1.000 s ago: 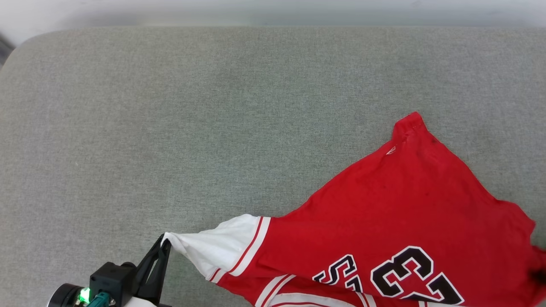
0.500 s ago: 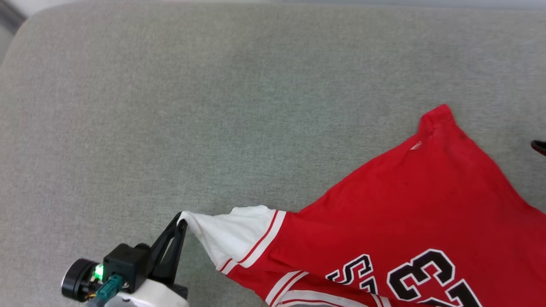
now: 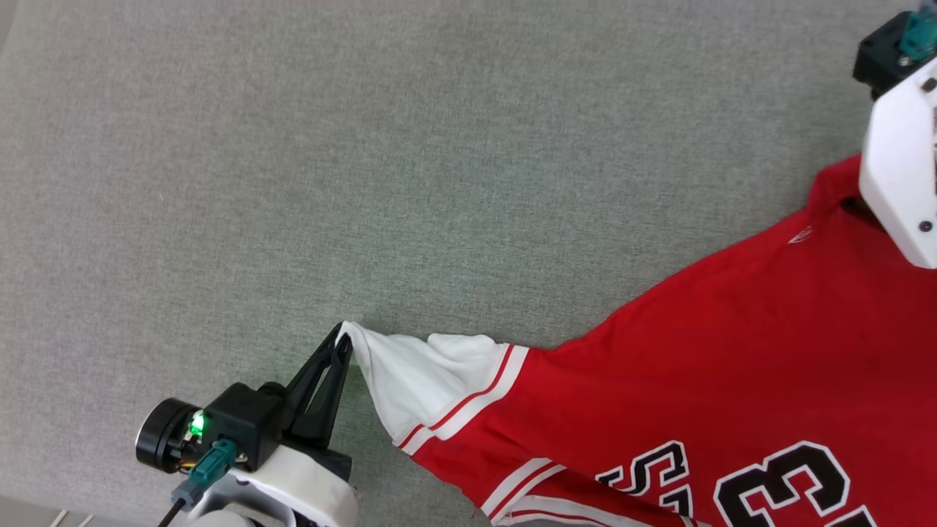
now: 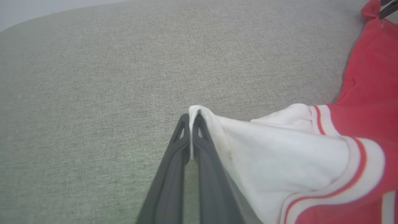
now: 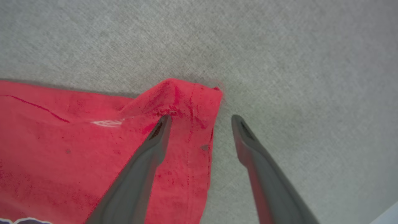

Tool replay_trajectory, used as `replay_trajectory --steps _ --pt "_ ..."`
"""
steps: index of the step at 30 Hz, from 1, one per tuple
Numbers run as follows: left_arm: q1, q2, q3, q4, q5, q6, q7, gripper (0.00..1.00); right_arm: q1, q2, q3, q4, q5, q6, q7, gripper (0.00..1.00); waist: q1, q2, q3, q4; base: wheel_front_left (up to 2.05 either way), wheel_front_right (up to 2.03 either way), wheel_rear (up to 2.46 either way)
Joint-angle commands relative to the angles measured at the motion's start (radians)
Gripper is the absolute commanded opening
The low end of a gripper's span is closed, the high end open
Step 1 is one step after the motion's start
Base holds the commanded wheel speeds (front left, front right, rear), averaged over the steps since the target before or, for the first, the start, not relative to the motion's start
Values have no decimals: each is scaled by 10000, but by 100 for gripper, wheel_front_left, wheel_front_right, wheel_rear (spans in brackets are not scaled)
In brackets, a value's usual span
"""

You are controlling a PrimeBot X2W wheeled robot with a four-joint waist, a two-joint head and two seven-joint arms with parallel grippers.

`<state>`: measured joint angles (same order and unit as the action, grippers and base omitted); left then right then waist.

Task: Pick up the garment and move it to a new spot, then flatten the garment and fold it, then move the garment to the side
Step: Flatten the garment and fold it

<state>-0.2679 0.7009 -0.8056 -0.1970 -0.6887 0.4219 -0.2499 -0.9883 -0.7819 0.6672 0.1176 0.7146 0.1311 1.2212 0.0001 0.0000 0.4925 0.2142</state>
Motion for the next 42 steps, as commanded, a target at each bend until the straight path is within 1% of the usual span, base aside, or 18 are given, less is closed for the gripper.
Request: replay_trajectory --steps 1,5,9,10,11,12,18,22,25,30,33,37,39,40,42 --pt "-154 -66 24 29 63 -51 -51 0 -202 123 135 153 18 -7 -62 100 -1 0 257 148 0 0 0" --pt "-307 -183 20 151 99 -98 -64 0 -96 246 1066 655 167 -6 -284 100 -1 0 472 182 0 0 0" --pt "-353 -308 17 301 85 -168 -89 0 371 114 1899 991 465 -3 -531 100 -1 0 462 150 0 0 0" --pt "-337 -334 25 351 55 -173 -81 0 413 85 1992 1031 549 -1 -646 74 -1 0 408 116 0 0 0" --pt "-309 -342 33 420 35 -201 -80 0 381 74 2056 986 606 10 -860 17 -1 0 333 74 0 0 0" --pt "-278 -340 45 480 15 -218 -85 0 303 68 2094 933 668 10 -1036 0 -1 0 237 13 0 0 0" --pt "-272 -83 190 743 16 -329 -96 0 -558 15 1887 777 930 -7 -2618 0 -1 0 -691 -434 0 0 0" --pt "-489 124 356 833 -56 -480 -61 0 -714 -136 1934 698 1139 -6 -3661 0 -1 0 -1321 -700 0 0 0" --pt "-813 180 557 859 -126 -594 -54 0 -833 -321 2038 498 1031 -7 -4641 0 -1 0 -1643 -879 0 0 0" --pt "-1691 338 875 832 -7 -709 165 0 -1006 -339 1894 456 1049 -7 -6152 0 -1 0 -1953 -1232 0 0 0" --pt "-2473 397 1083 824 67 -804 403 0 -1176 -148 1495 689 926 -7 -7033 0 -1 0 -1962 -1388 0 0 0" --pt "-3760 417 1319 989 212 -1110 726 0 -1518 286 810 1160 327 -7 -8160 0 -1 0 -1802 -1577 0 0 0" --pt "-4537 442 1441 1119 341 -1303 921 0 -1775 570 476 1369 -78 -7 -8600 0 -1 0 -1641 -1662 0 0 0" --pt "-4537 442 1441 1119 341 -1303 921 0 -1775 570 476 1369 -78 -7 -8600 0 -1 0 -1641 -1662 0 0 0" --pt "-5361 507 1596 1301 472 -1482 1143 0 -2075 848 113 1569 -495 -7 -8943 0 -1 0 -1434 -1750 0 0 0"
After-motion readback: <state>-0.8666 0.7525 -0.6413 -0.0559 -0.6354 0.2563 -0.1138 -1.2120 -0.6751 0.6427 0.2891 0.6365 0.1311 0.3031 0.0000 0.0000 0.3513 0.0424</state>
